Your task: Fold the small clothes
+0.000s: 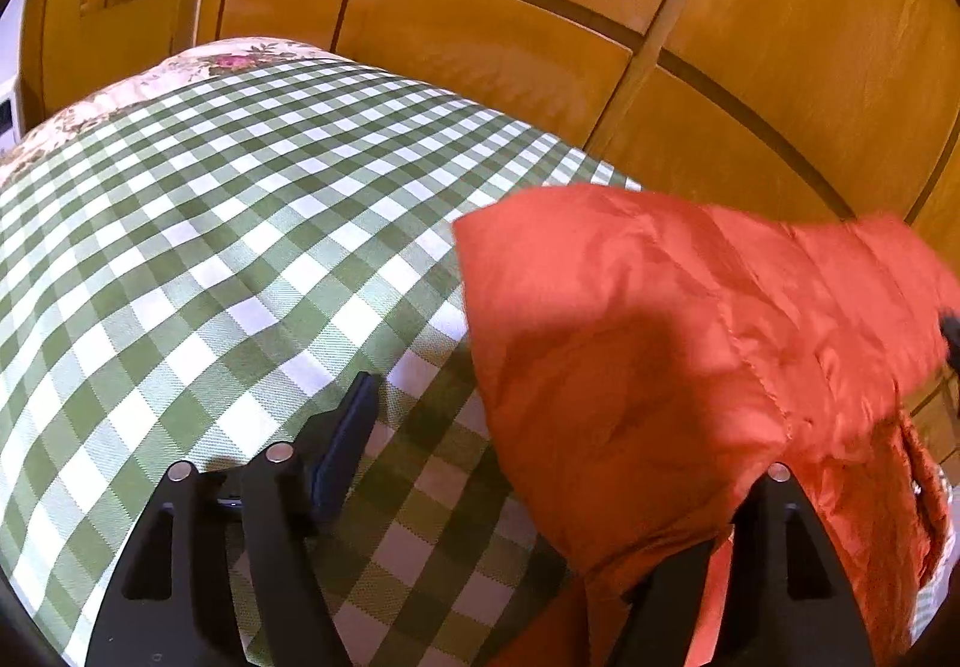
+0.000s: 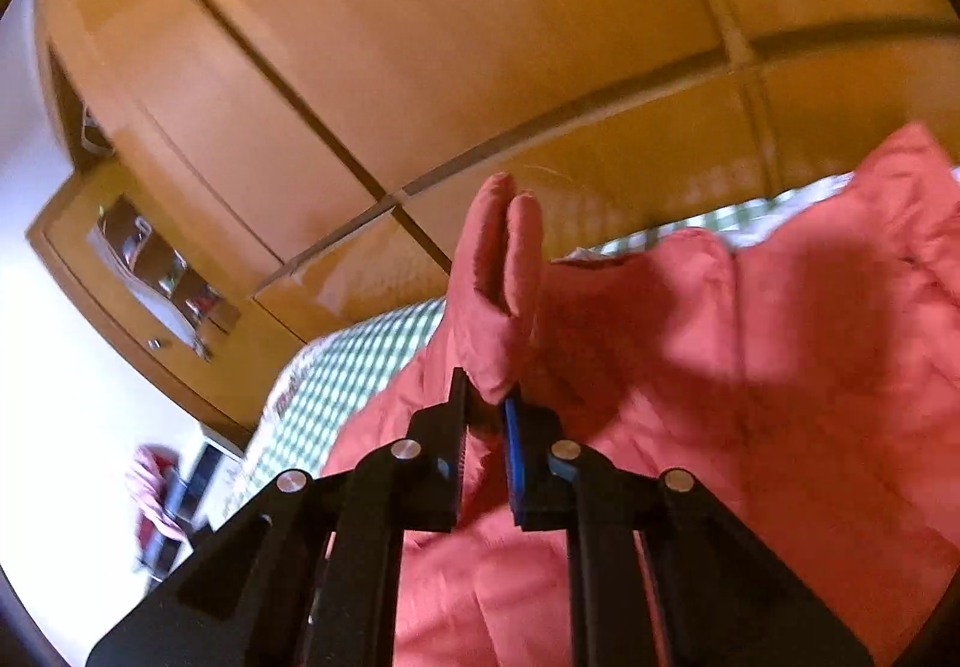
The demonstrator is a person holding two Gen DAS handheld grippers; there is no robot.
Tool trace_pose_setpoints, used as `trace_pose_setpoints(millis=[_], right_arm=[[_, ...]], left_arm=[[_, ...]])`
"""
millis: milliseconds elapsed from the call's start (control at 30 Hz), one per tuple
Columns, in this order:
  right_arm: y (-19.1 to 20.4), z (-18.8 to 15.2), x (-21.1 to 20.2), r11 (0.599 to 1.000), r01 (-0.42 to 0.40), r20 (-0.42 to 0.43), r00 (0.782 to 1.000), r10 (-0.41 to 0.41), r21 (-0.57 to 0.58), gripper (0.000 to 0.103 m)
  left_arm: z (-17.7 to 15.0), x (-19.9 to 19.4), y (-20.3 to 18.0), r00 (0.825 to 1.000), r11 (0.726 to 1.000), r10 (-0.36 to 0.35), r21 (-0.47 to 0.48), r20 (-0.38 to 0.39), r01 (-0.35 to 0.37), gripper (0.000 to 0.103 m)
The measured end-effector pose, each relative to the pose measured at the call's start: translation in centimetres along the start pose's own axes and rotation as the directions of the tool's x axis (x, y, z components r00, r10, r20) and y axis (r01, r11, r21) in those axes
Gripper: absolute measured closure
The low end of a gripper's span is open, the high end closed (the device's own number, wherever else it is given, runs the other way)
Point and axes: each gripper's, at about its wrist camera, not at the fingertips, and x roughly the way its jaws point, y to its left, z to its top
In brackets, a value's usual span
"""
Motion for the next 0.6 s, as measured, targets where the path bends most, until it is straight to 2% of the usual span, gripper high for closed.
trace_pose_setpoints(millis=[100,233,333,367,400,433,467,533,600], right_arm=[[-1.1,-2.0,-1.5,0.998,0.026,0.011,1.0,-0.027,0.049,0.102],[-4.1,-5.1,-2.7,0.99,0.088,-0.016,0.996,-0.087,0.11,0.103],[-5.7,-6.2,-2.3,0.98,0.015,-0.07,0.998,-0.001,0.197,0.098],[-5.7,-6.0,-2.0,0.98,0.007,-0.074,0.997,0.007,0.197,0.085],[-5.7,-5.9,-2.3,0.982,0.005,-0.065,0.998,0.008,0.19,0.067],[-5.4,-5.2,-2.1,0.985,0.024,-0.034,0.999,-0.018,0.171,0.029],[-5.1,-4.6,-1.8,0.988,0.058,-0.014,0.998,-0.057,0.146,0.019],[-4.6,-3.2,-0.4,0.99,0.109,-0.002,0.994,-0.109,0.087,0.03],[-4.4,-2.1,1.3,0.988,0.142,-0.012,0.99,-0.142,0.053,0.03]], left_arm=[[0.0,-0.3,0.5,1.0,0.999,-0.01,-0.032,0.016,0.011,0.028],[0.1,-0.2,0.5,0.999,0.999,-0.03,-0.036,0.015,0.031,0.018],[0.1,-0.5,0.2,1.0,1.0,-0.011,-0.027,0.022,0.011,0.013],[0.1,-0.5,0.2,1.0,1.0,-0.007,-0.027,0.025,0.008,0.013],[0.1,-0.6,0.2,1.0,1.0,-0.005,-0.029,0.027,0.006,0.013],[0.1,-0.7,0.2,1.0,1.0,0.0,-0.029,0.03,0.001,0.013],[0.0,-0.8,0.1,0.999,1.0,0.009,-0.027,0.037,-0.008,0.013],[-0.1,-1.3,0.0,0.998,1.0,0.019,-0.021,0.056,-0.018,0.013],[-0.3,-1.9,-0.1,0.996,1.0,0.02,-0.014,0.084,-0.019,0.01]])
